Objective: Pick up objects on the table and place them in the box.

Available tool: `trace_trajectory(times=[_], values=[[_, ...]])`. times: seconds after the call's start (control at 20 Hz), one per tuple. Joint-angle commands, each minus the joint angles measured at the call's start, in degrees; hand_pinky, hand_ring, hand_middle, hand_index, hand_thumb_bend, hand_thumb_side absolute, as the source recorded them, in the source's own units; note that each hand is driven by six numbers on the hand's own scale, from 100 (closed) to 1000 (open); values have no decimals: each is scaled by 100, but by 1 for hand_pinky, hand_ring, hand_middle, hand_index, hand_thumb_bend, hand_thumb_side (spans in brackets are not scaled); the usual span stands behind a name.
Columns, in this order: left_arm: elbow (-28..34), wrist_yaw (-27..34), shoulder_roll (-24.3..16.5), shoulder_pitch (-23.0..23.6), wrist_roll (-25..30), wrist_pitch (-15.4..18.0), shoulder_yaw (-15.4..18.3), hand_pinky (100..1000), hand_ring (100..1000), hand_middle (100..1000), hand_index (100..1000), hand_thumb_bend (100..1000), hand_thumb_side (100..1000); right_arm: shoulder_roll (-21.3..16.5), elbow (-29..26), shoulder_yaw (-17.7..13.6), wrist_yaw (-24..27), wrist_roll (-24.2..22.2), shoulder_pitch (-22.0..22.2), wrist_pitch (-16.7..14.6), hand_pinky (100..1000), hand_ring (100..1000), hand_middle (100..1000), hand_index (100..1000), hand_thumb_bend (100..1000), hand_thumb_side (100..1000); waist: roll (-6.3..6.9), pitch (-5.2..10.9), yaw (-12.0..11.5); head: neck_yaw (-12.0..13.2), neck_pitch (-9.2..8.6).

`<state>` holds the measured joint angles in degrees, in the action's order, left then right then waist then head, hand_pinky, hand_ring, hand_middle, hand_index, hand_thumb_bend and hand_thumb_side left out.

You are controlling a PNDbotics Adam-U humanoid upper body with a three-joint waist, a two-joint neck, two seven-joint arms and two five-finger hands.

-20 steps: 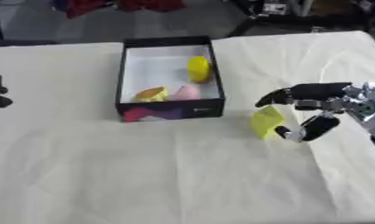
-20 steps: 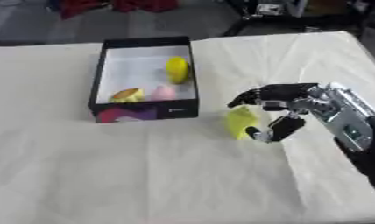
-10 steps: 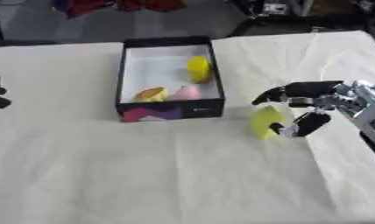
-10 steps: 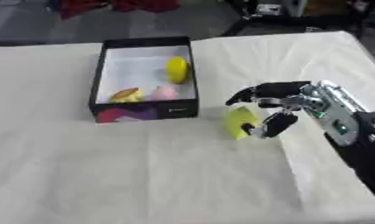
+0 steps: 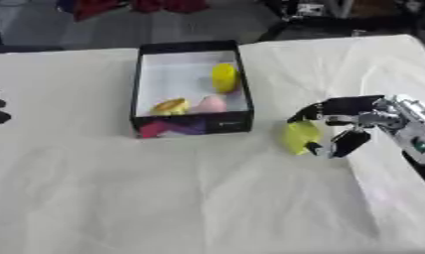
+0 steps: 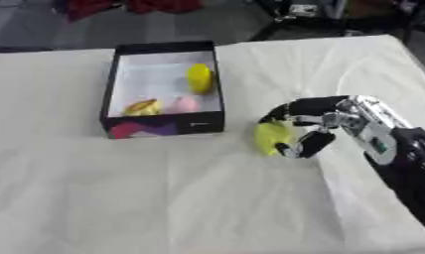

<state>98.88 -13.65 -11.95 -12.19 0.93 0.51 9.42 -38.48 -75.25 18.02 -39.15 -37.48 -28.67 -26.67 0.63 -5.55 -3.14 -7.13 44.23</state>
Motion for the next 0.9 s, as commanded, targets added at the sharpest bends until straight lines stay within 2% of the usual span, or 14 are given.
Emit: trace_trajectory(times=[0.05,0.2,0.25,0.45,0.55,0.7,0.85,0.9], values=[[86,19,-51,-67,13,15,2,629,525,547,731,358,778,-92,40,-39,-114,-22,-55,-62,925,933,890,971,100,441,16,51,8,-4,-11],[88,19,-50,-69,12,15,5,629,526,547,731,359,778,-91,63,-43,-179,-22,-51,-95,923,914,832,959,100,319,18,52,9,-6,-11],[88,20,-50,-69,11,15,5,629,526,547,731,358,778,-92,60,-45,-192,-11,-50,-108,922,909,815,956,100,321,18,53,9,-8,-11],[88,21,-49,-69,13,15,4,629,526,547,731,358,778,-99,7,-71,-252,149,-50,-157,906,844,595,916,100,316,18,53,10,-4,-11],[88,21,-50,-68,9,14,6,629,526,547,731,358,778,-104,-47,-98,-251,360,-49,-154,891,798,481,879,100,302,19,53,11,-2,-11],[88,22,-52,-66,8,13,6,629,526,547,731,357,778,-119,-174,-146,-174,862,-67,-98,854,704,317,757,100,268,19,55,15,-2,-11],[87,23,-53,-65,6,12,7,629,526,547,731,355,778,-153,-366,-188,79,1360,-103,-20,839,666,271,702,100,238,22,59,20,-3,-11],[87,24,-54,-64,3,11,8,629,526,547,731,355,778,-178,-450,-203,184,1472,-122,9,835,656,260,690,100,308,22,60,22,-4,-11]])
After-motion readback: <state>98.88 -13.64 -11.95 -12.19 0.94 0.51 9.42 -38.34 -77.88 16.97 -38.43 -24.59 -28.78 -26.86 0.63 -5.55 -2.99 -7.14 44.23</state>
